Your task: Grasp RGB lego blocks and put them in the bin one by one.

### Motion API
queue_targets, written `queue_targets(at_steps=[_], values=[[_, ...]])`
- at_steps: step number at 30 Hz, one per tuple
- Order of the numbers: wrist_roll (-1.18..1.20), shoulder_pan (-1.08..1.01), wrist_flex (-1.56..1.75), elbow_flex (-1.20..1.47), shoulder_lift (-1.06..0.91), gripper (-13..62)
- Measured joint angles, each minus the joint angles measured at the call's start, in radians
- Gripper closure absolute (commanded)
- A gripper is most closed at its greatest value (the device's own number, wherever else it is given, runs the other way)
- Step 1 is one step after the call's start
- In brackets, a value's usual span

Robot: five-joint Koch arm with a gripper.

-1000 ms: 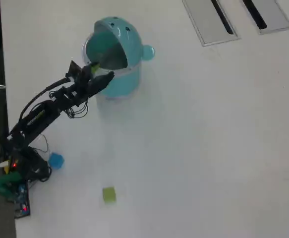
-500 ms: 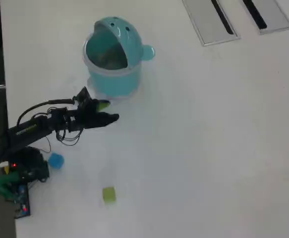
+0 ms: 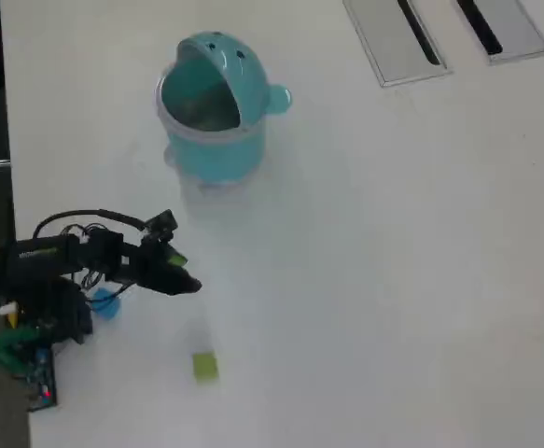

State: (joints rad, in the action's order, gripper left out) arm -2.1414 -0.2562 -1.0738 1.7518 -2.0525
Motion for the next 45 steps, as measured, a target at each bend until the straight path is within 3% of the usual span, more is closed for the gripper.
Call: queue_targets(at_steps=[11,27,45], values=[[-0.152,-0.209,-0.055,0.031,0.121,16.2],[-0.153,-0.377,0.034,0.035,0.407,16.3],[-0.167,-0.405,0.084,0.031,0.581,16.4]])
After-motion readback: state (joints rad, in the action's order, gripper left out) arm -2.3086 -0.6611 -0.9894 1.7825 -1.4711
